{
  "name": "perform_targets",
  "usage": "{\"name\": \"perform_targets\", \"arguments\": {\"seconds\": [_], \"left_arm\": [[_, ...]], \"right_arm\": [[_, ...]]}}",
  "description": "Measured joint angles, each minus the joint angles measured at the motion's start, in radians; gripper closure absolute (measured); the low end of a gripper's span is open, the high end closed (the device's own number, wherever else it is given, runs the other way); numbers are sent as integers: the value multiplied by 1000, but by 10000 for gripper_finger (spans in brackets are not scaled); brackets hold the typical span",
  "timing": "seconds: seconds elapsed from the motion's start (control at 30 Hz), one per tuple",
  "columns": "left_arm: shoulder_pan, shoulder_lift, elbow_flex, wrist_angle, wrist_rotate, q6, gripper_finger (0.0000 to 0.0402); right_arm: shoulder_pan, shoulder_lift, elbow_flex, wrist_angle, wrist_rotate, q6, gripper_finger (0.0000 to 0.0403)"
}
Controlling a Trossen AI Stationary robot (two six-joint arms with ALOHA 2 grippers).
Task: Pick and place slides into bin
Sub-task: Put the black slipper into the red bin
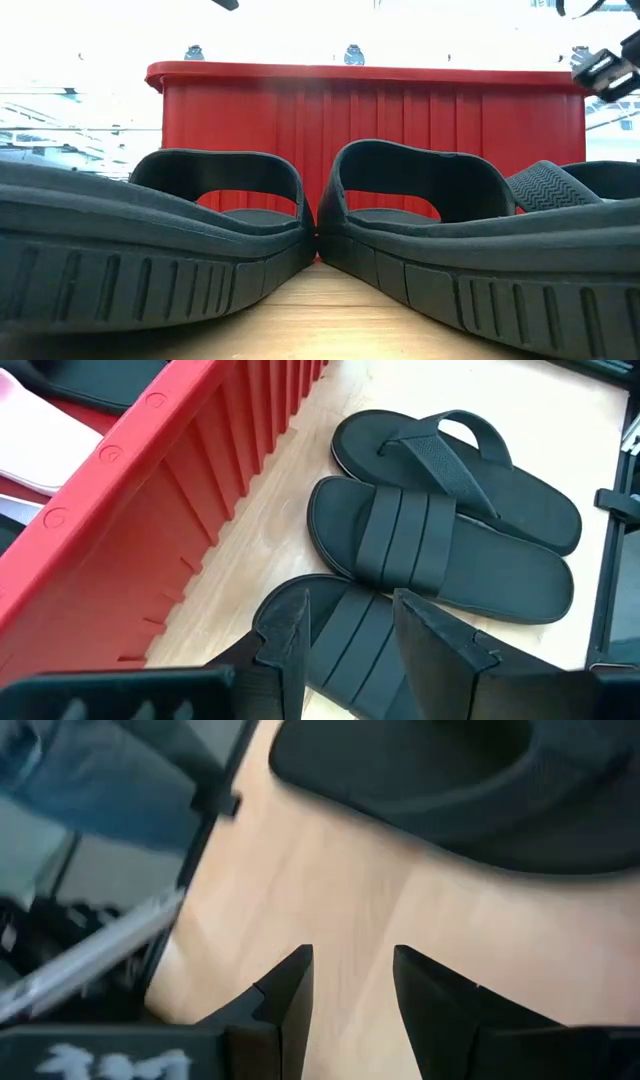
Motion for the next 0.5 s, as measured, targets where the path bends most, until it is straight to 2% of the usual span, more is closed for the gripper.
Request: {"name": "perform_targets", "arguments": {"seconds": [0.13, 0.37, 0.5], "left_arm": [[-5, 0, 0, 1, 0, 20, 261], [-10, 0, 0, 2, 2, 34, 261], [-10, 0, 0, 2, 2, 34, 261]], "right_arm": [[1, 2, -107, 240, 11, 73, 273], [28, 1, -299, 692, 139, 195, 273], [54, 2, -366, 750, 187, 229, 273]]}}
